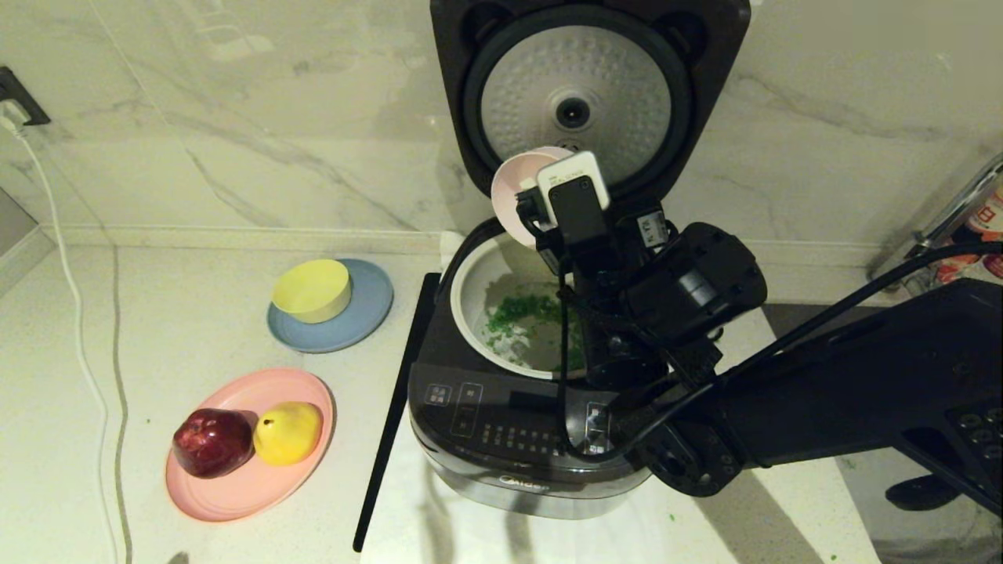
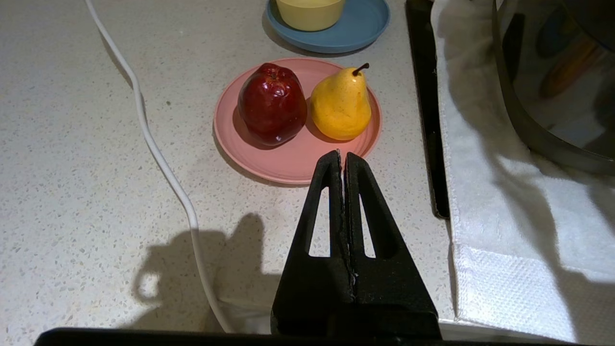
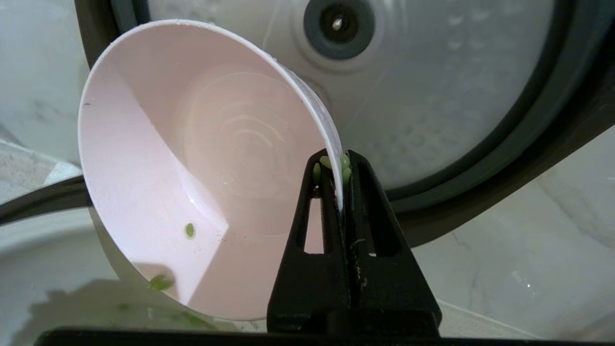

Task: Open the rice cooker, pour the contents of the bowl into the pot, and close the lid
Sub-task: Pour the water from the bowl into the rice cooker

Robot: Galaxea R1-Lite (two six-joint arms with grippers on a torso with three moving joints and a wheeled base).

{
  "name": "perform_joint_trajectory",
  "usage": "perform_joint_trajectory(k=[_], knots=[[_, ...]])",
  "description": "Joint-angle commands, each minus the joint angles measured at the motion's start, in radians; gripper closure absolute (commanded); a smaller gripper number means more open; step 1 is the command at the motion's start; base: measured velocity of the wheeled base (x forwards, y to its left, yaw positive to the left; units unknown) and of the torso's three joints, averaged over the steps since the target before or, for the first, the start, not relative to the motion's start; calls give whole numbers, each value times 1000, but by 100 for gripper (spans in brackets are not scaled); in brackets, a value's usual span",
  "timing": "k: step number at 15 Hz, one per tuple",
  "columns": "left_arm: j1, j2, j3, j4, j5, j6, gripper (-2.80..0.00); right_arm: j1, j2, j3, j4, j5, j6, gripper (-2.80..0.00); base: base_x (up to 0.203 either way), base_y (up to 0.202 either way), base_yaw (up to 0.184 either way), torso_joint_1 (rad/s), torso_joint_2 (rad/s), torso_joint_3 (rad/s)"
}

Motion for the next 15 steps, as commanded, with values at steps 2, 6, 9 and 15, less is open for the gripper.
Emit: perform_joint_trajectory(k=[2, 6, 9, 15], knots=[[0, 1, 9, -1, 0, 0, 0, 0, -10, 2, -9, -4, -7, 0, 0, 0, 0, 0, 0, 0], [0, 1, 9, -1, 0, 0, 0, 6, -11, 79, -9, -9, 6, 0, 0, 0, 0, 0, 0, 0], [0, 1, 9, 0, 0, -1, 0, 3, -21, 16, -9, -9, -6, 0, 0, 0, 0, 0, 0, 0], [0, 1, 9, 0, 0, -1, 0, 19, -116, -20, 32, -81, -5, 0, 0, 0, 0, 0, 0, 0]])
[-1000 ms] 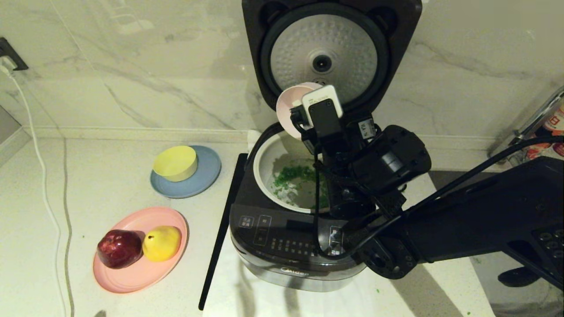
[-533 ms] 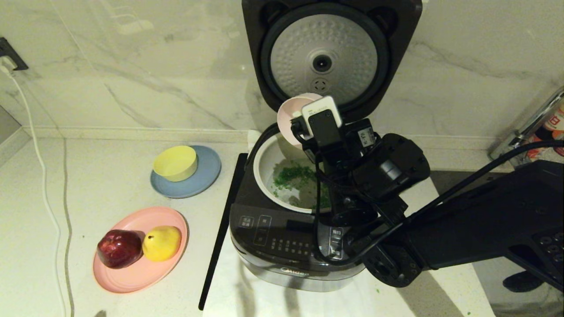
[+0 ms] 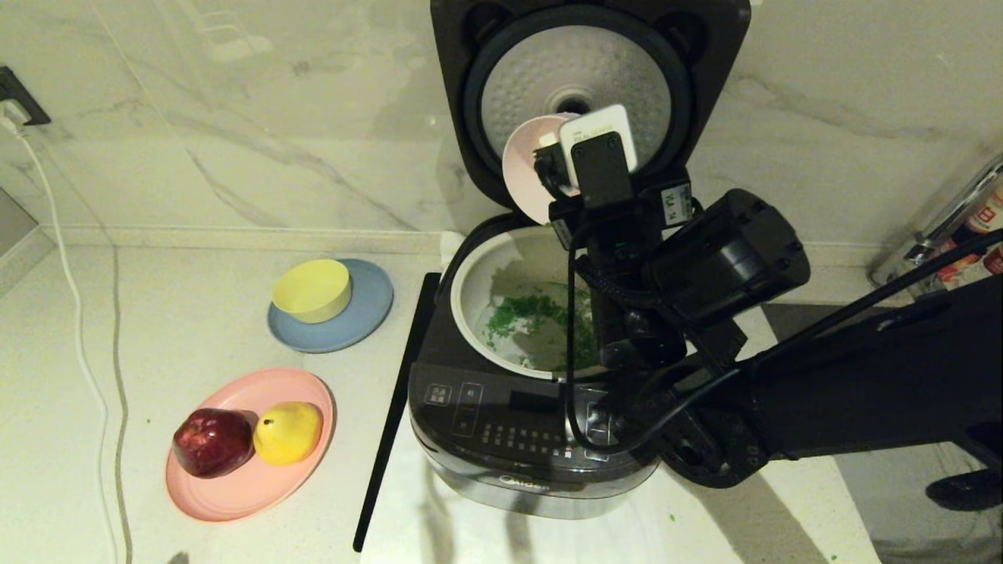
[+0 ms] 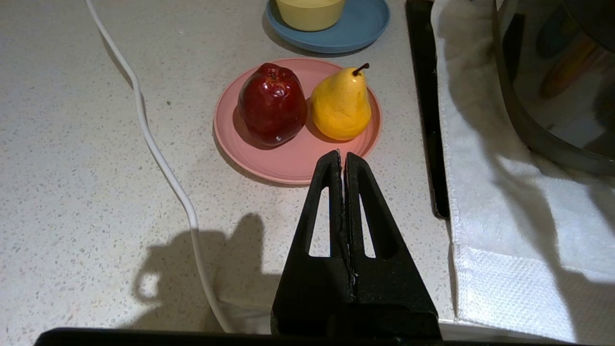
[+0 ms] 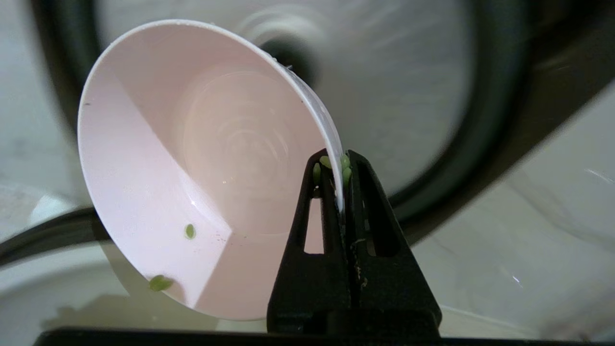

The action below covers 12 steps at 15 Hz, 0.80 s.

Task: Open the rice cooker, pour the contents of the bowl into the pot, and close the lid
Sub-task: Pour the water from the bowl into the rice cooker, then place the bowl on the table

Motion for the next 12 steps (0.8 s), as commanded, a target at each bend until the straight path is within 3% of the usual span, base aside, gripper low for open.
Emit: perform_joint_trajectory(k=[1, 3, 6, 9, 12], knots=[[0, 1, 9, -1, 1, 0, 0, 16, -92, 5, 80, -58, 8, 0, 0, 0, 0, 0, 0, 0], [0, 1, 9, 1, 0, 0, 0, 22, -168, 10, 227, -86, 68, 0, 0, 0, 0, 0, 0, 0], [0, 1, 9, 1, -1, -1, 0, 30, -308, 32, 591, -121, 261, 0, 0, 0, 0, 0, 0, 0], [0, 1, 9, 0, 0, -1, 0, 29, -466, 32, 1080, -119, 558, 0, 0, 0, 0, 0, 0, 0], [0, 1, 9, 0, 0, 0, 0, 24, -657, 28, 1512, -62, 869, 0, 0, 0, 0, 0, 0, 0]])
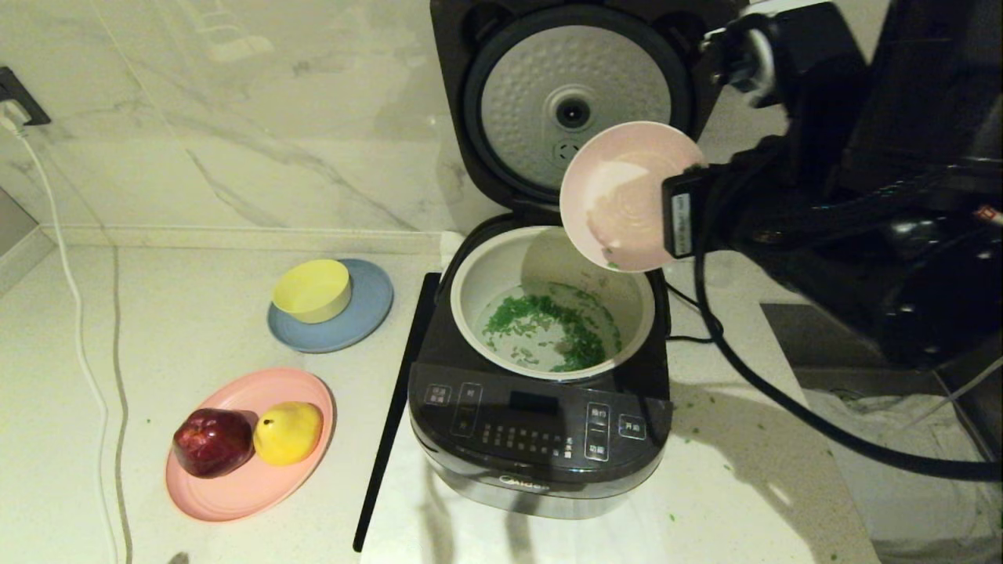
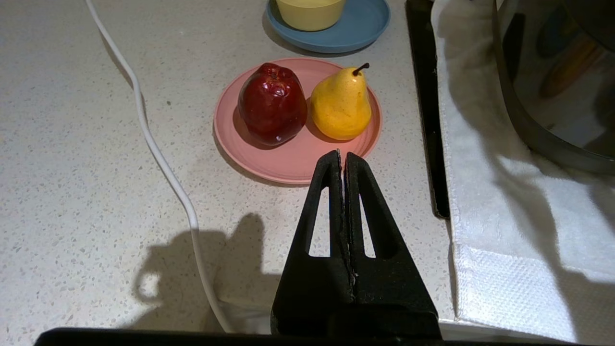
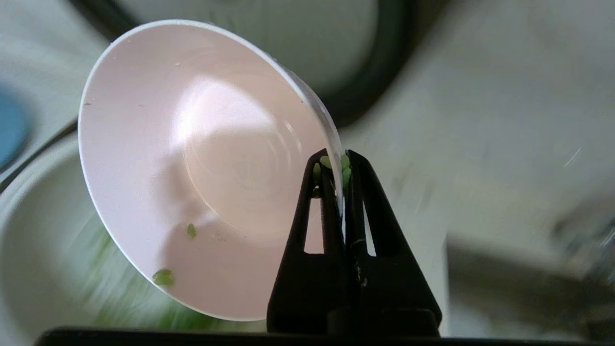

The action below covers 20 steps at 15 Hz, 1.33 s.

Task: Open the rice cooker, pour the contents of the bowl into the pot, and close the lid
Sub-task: Place the bowl on the table

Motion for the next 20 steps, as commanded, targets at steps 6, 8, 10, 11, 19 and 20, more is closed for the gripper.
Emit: perform_joint_trajectory(k=[6, 8, 10, 11, 19, 20], knots=[[0, 1, 9, 0, 1, 0, 0, -395, -354, 47, 727, 434, 472, 0, 0, 0, 0, 0, 0, 0], [0, 1, 9, 0, 1, -1, 0, -607, -353, 105, 752, 621, 489, 0, 0, 0, 0, 0, 0, 0], [0, 1, 9, -1, 1, -1, 0, -783, -317, 181, 764, 808, 498, 0, 0, 0, 0, 0, 0, 0], [0, 1, 9, -1, -1, 0, 0, -842, -271, 229, 762, 880, 497, 0, 0, 0, 0, 0, 0, 0], [0, 1, 9, 0, -1, -1, 0, -879, 52, 404, 489, 966, 506, 0, 0, 0, 0, 0, 0, 0], [0, 1, 9, -1, 1, 0, 0, -878, 82, 401, 475, 970, 508, 0, 0, 0, 0, 0, 0, 0]])
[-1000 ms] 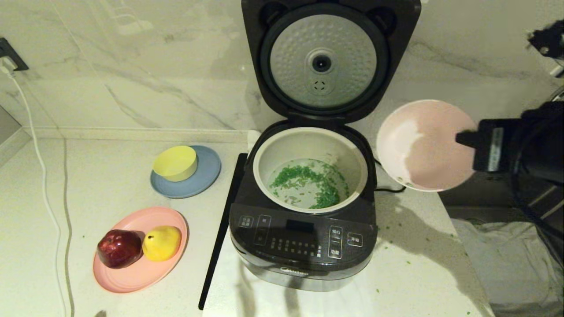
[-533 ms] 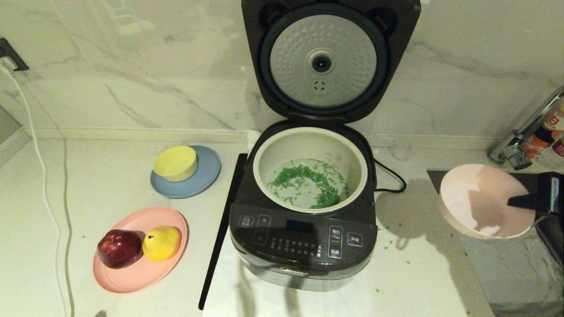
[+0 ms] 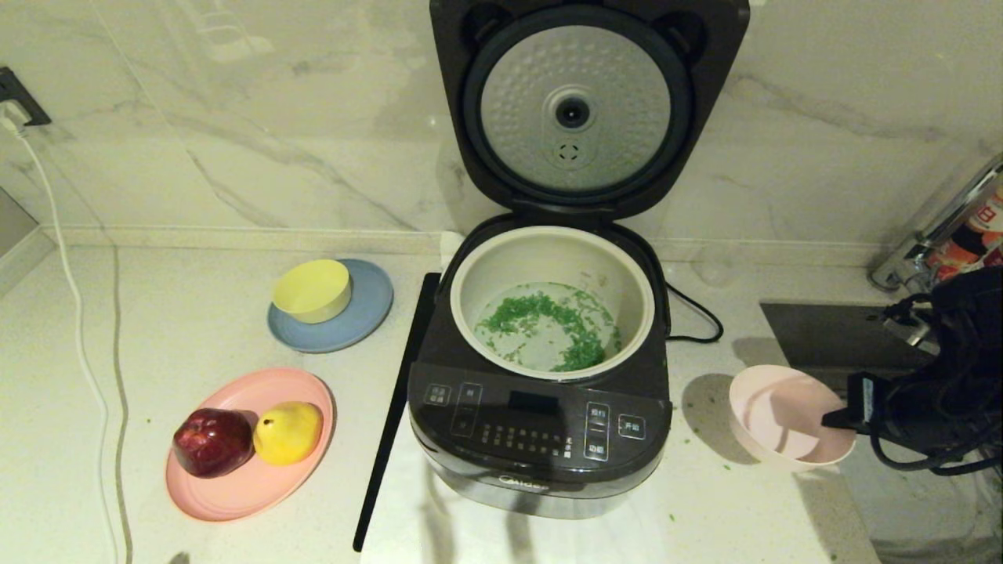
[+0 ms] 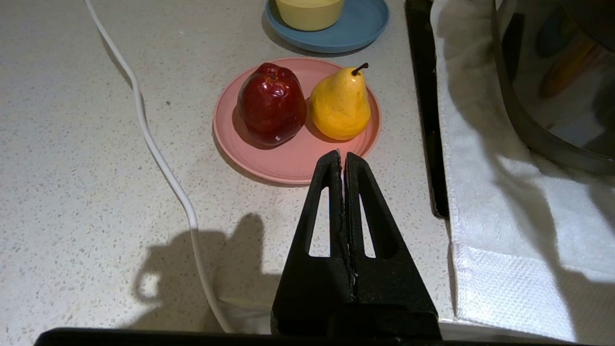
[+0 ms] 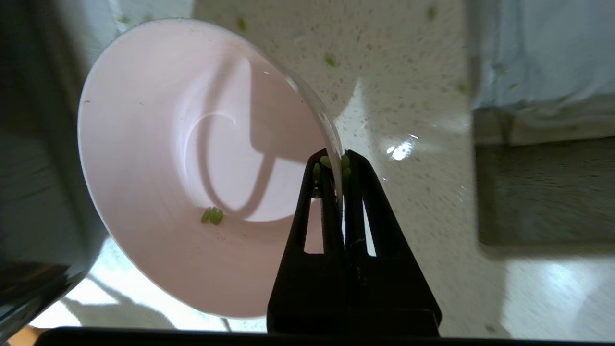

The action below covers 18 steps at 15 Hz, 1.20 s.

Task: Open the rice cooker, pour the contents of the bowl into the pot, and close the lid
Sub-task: Place the bowl on the table

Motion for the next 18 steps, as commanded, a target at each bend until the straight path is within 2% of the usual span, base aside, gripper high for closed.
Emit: perform_joint_trajectory(k=[1, 9, 17, 18], knots=[[0, 1, 9, 0, 1, 1, 0, 3, 116, 1, -35, 5, 5, 0, 0, 0, 0, 0, 0, 0], [0, 1, 9, -1, 1, -1, 0, 32, 246, -7, -268, 6, 36, 0, 0, 0, 0, 0, 0, 0], [0, 1, 9, 0, 1, 0, 0, 80, 291, -4, -299, -7, 42, 0, 0, 0, 0, 0, 0, 0], [0, 1, 9, -1, 1, 1, 0, 83, 289, -4, -298, -7, 42, -280, 0, 0, 0, 0, 0, 0]])
